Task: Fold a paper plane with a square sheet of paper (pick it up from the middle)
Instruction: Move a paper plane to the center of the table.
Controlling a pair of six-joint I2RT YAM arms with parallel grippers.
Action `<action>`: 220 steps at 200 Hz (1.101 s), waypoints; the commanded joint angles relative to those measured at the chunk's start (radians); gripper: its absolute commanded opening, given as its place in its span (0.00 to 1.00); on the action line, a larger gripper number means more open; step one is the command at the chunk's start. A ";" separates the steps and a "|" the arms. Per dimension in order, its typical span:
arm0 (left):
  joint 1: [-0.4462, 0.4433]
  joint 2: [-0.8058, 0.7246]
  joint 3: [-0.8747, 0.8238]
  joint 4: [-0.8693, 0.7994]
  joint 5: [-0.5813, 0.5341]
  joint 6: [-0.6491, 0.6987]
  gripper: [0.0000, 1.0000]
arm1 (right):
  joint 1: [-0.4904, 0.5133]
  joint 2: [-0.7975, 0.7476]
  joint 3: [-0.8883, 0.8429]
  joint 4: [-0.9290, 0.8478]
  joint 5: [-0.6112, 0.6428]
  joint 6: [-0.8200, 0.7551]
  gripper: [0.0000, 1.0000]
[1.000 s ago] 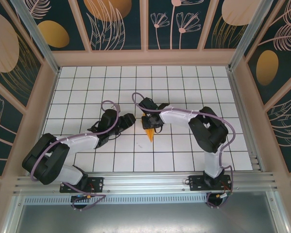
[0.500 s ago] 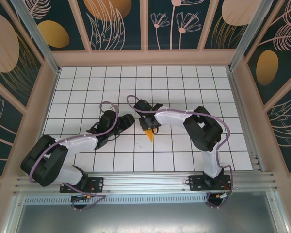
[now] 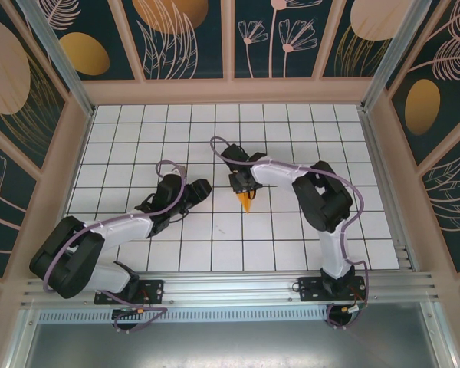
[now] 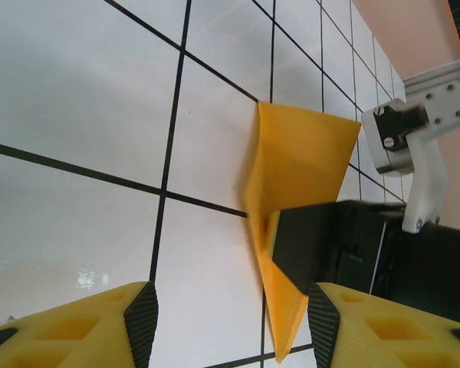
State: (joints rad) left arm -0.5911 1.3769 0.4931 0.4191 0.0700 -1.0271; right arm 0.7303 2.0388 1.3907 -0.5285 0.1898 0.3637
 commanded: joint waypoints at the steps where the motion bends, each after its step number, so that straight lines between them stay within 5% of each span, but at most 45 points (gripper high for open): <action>1: 0.001 -0.010 -0.012 -0.006 -0.006 0.001 0.57 | -0.001 0.068 0.016 -0.024 -0.011 -0.035 0.30; 64: 0.001 0.007 -0.007 -0.001 0.007 0.004 0.57 | -0.004 0.104 0.036 -0.045 -0.010 -0.056 0.32; 220: 0.001 -0.030 0.039 -0.067 -0.028 0.042 0.58 | 0.009 -0.271 0.212 -0.175 0.104 -0.092 0.43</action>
State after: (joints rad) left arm -0.5911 1.3766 0.4984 0.3847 0.0677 -1.0206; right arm 0.7296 1.9030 1.5562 -0.6678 0.2108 0.2932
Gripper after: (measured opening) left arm 0.582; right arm 0.430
